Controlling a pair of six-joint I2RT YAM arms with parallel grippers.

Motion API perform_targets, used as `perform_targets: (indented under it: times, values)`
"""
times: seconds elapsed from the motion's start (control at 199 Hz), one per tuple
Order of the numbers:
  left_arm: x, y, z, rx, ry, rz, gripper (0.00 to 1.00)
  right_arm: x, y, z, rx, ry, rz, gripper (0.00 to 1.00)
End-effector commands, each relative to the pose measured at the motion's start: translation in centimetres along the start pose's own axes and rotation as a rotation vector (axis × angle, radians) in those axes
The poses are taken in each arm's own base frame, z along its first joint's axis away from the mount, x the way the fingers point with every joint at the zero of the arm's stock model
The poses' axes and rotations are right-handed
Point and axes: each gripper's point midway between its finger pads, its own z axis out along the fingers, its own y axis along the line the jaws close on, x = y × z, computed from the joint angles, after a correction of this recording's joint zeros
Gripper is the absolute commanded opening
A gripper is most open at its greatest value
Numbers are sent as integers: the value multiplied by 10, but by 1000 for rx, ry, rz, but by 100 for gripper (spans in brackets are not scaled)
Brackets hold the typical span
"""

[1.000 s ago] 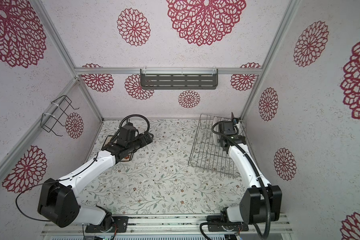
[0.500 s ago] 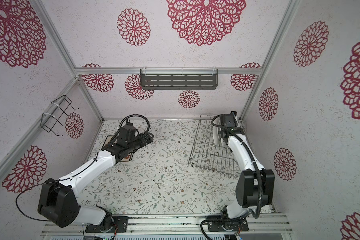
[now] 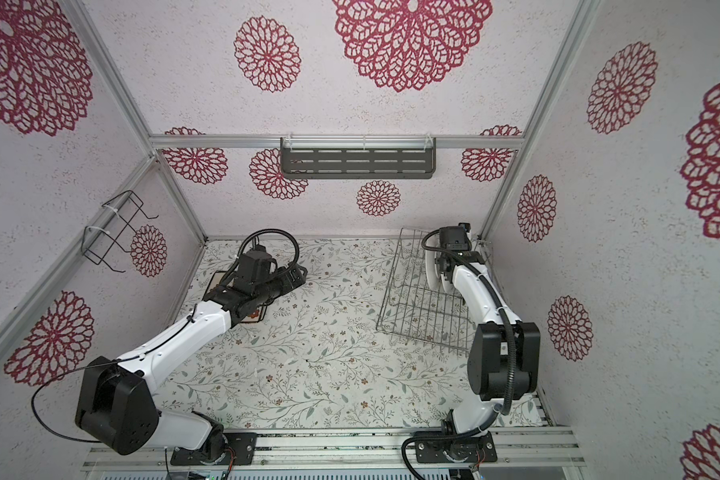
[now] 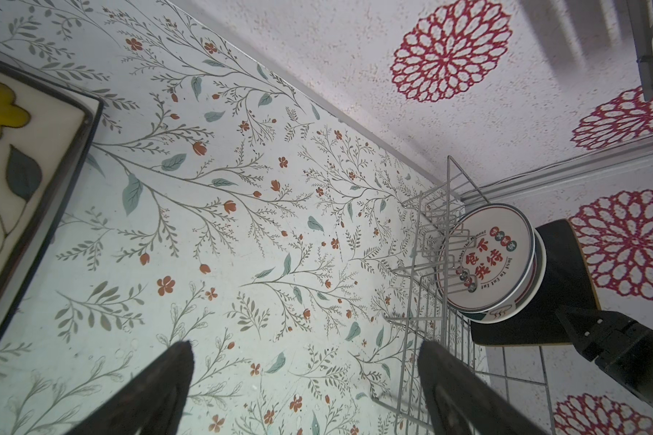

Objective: Unload the plates from the dish rack
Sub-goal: 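Close the right gripper on the dark square plate's rim, then lift the dark square plate upward out of the rack with the right gripper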

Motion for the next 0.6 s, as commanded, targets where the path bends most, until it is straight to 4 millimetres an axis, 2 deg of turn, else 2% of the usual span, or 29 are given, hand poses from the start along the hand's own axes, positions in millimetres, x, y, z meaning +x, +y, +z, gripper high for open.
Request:
perform_targets:
  times: [0.0, 0.206, 0.598]
  values:
    - [-7, -11, -10, 42, -29, 16, 97, -17, -5, -3, 12, -37, 13, 51]
    - [-9, -11, -13, 39, -38, 17, 97, -16, -5, -2, 15, -39, 9, 43]
    - [-9, -11, -15, 41, -40, 19, 97, -19, -7, -1, 28, -51, -2, 35]
